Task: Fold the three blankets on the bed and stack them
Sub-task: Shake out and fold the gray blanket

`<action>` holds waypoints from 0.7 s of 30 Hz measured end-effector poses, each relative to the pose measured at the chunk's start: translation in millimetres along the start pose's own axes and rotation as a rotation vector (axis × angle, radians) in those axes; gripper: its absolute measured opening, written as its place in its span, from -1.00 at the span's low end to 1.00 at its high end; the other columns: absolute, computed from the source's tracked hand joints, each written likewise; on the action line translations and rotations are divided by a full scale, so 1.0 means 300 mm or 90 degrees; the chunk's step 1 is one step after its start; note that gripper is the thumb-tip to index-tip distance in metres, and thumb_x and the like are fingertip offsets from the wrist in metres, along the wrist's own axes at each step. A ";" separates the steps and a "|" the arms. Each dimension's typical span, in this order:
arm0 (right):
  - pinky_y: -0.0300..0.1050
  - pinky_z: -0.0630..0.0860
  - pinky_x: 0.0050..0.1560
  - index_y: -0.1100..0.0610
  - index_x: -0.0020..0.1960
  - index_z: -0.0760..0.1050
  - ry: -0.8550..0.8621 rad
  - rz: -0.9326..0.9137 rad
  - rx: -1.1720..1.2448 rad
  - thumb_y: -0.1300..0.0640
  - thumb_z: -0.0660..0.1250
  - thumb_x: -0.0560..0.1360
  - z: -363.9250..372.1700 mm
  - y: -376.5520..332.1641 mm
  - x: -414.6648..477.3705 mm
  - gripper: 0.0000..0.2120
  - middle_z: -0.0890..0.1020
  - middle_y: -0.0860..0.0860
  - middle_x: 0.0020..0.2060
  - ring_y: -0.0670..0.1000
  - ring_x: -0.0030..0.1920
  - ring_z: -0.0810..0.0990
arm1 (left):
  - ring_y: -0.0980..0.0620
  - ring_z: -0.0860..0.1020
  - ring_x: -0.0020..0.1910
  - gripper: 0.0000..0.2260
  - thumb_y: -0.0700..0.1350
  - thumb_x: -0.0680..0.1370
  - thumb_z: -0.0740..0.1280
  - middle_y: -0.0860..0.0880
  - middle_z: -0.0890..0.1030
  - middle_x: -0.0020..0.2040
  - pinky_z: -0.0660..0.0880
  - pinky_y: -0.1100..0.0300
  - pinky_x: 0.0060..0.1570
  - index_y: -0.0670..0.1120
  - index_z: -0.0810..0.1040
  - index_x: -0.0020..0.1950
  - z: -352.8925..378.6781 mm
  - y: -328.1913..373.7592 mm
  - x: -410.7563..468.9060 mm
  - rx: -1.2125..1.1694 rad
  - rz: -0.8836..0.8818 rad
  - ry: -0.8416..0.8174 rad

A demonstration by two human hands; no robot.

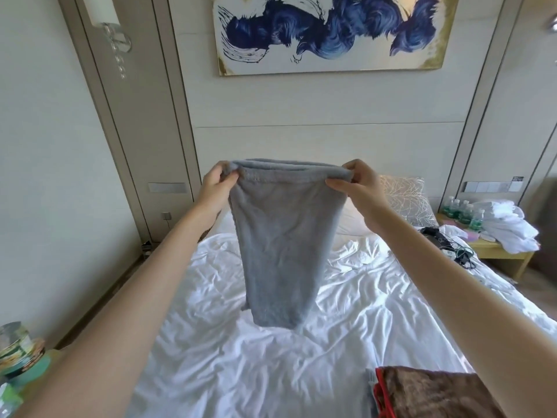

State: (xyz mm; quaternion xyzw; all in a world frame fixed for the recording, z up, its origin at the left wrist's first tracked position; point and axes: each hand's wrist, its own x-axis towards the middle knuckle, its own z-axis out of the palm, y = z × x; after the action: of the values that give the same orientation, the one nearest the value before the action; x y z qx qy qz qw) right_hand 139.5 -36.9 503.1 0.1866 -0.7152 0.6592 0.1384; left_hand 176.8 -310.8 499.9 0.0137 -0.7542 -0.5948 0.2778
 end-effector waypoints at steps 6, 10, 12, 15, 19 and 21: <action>-0.15 0.41 -0.16 0.17 0.02 0.37 -0.057 0.029 -0.121 0.31 0.50 0.35 -0.023 0.190 -0.140 -0.63 0.53 0.09 -0.16 0.00 -0.18 0.45 | 0.01 0.54 0.06 -0.83 -0.23 0.66 0.21 -0.13 0.57 0.09 0.49 0.18 0.08 -0.21 0.50 0.22 -0.033 -0.201 -0.202 0.063 -0.038 -0.089; 0.03 0.50 -0.10 0.21 0.11 0.40 -0.139 0.131 -0.247 0.32 0.50 0.36 -0.013 0.482 -0.375 -0.59 0.59 0.14 -0.11 0.10 -0.11 0.55 | 0.05 0.56 0.02 -0.82 -0.26 0.64 0.23 -0.07 0.57 0.06 0.51 0.35 -0.05 -0.16 0.52 0.21 -0.030 -0.480 -0.469 0.139 -0.156 -0.175; 0.03 0.48 -0.07 0.26 0.08 0.50 -0.206 0.177 -0.322 0.30 0.51 0.36 -0.016 0.625 -0.527 -0.66 0.60 0.11 -0.11 0.11 -0.08 0.56 | 0.07 0.56 -0.01 -0.80 -0.31 0.62 0.24 -0.09 0.56 0.06 0.49 0.42 -0.11 -0.20 0.52 0.22 -0.022 -0.619 -0.638 0.150 -0.228 -0.214; 0.05 0.46 -0.07 0.32 -0.05 0.56 -0.317 0.254 -0.364 0.30 0.51 0.34 -0.035 0.792 -0.779 -0.77 0.60 0.17 -0.21 0.07 -0.13 0.54 | -0.06 0.53 -0.03 -0.83 -0.38 0.60 0.24 -0.16 0.54 0.01 0.46 0.33 -0.10 -0.28 0.50 0.17 -0.015 -0.790 -0.910 0.169 -0.317 -0.272; -0.05 0.44 -0.14 0.37 -0.17 0.56 -0.444 0.365 -0.358 0.37 0.51 0.27 -0.082 0.935 -1.093 -0.81 0.56 0.18 -0.31 -0.03 -0.19 0.47 | -0.07 0.52 -0.08 -0.86 -0.37 0.61 0.23 -0.16 0.54 -0.08 0.43 0.18 -0.10 -0.21 0.50 0.11 -0.039 -0.938 -1.234 0.174 -0.442 -0.348; -0.12 0.41 -0.16 0.35 -0.18 0.57 -0.511 0.430 -0.354 0.37 0.50 0.28 -0.094 0.979 -1.207 -0.84 0.55 0.09 -0.32 -0.02 -0.21 0.47 | -0.04 0.53 -0.15 -0.89 -0.31 0.63 0.24 -0.13 0.56 -0.15 0.45 0.21 -0.15 -0.22 0.51 0.11 -0.059 -0.982 -1.338 0.194 -0.505 -0.409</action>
State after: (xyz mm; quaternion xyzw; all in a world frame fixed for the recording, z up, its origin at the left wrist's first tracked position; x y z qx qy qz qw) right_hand 329.3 39.8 83.3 0.1402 -0.8772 0.3324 -0.3167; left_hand 432.4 -271.6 74.0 0.1553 -0.8159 -0.5124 -0.2182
